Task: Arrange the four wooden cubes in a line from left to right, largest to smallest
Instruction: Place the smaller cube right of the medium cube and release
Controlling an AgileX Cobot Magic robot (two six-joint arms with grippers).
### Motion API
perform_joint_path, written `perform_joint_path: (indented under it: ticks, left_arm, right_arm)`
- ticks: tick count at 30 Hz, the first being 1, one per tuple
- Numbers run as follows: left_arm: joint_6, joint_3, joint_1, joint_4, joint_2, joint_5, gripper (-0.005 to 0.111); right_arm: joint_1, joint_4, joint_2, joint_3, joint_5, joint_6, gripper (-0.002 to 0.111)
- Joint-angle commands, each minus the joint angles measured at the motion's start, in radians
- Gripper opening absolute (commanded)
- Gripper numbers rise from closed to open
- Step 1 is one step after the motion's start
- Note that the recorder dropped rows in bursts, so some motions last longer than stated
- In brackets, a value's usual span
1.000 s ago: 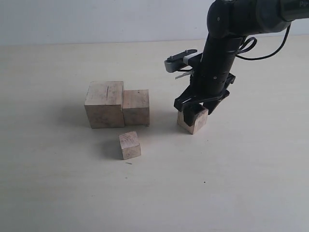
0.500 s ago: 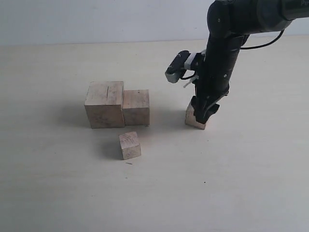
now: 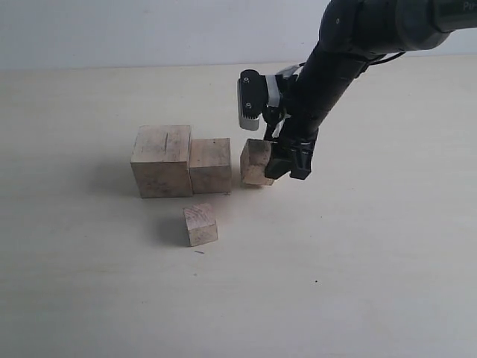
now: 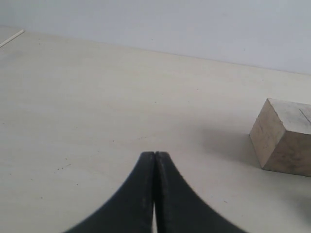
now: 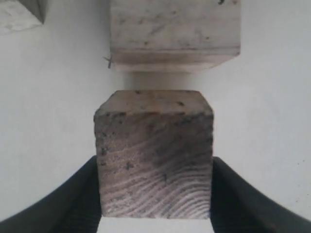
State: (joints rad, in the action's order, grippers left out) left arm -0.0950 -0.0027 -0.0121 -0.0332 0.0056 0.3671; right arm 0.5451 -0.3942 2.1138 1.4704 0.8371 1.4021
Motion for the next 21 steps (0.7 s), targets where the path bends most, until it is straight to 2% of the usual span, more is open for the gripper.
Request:
perform_joint_path:
  ticks: [1, 21]
  left_arm:
    - [0.004, 0.003, 0.006, 0.004, -0.006, -0.008, 0.0]
    - [0.004, 0.003, 0.006, 0.004, -0.006, -0.008, 0.0]
  right_arm:
    - [0.002, -0.02, 0.021, 0.003, -0.048, 0.011, 0.0]
    - [0.002, -0.104, 0.067, 0.003, -0.055, 0.011, 0.0]
